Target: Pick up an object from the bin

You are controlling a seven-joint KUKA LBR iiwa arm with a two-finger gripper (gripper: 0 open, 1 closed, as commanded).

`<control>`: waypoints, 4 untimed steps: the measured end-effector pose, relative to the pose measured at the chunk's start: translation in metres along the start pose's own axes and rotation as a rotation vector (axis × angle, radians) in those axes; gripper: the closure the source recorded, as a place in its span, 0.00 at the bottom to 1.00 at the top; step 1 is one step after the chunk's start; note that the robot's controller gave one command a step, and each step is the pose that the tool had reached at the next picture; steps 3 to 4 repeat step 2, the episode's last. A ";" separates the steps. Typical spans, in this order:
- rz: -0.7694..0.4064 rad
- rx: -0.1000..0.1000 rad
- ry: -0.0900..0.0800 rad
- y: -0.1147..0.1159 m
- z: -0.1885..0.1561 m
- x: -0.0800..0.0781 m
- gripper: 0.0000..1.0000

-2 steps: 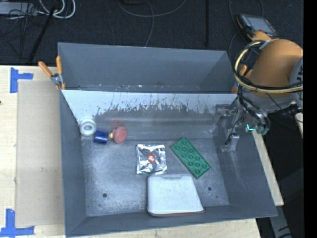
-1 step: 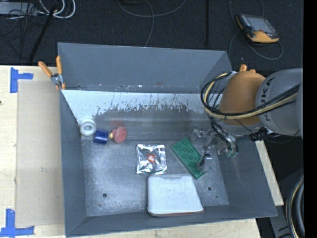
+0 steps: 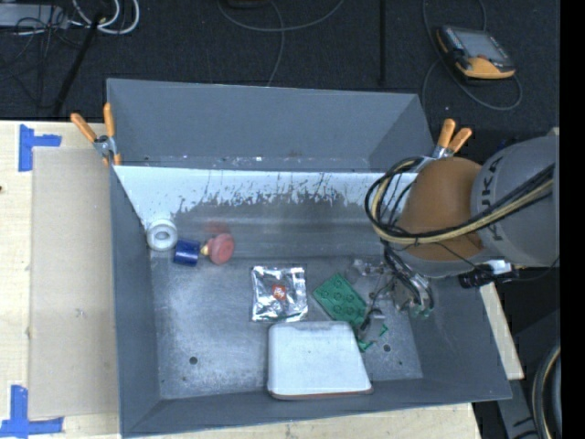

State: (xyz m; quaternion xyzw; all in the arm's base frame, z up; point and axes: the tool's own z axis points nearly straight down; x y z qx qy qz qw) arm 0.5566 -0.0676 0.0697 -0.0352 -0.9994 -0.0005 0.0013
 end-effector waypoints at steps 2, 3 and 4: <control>-0.002 0.001 -0.010 -0.006 -0.136 0.020 1.00; -0.002 0.001 -0.010 -0.006 -0.136 0.020 1.00; -0.002 0.001 -0.010 -0.006 -0.136 0.020 1.00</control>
Offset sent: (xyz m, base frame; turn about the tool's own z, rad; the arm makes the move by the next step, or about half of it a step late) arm 0.0000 0.0000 0.0000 0.0000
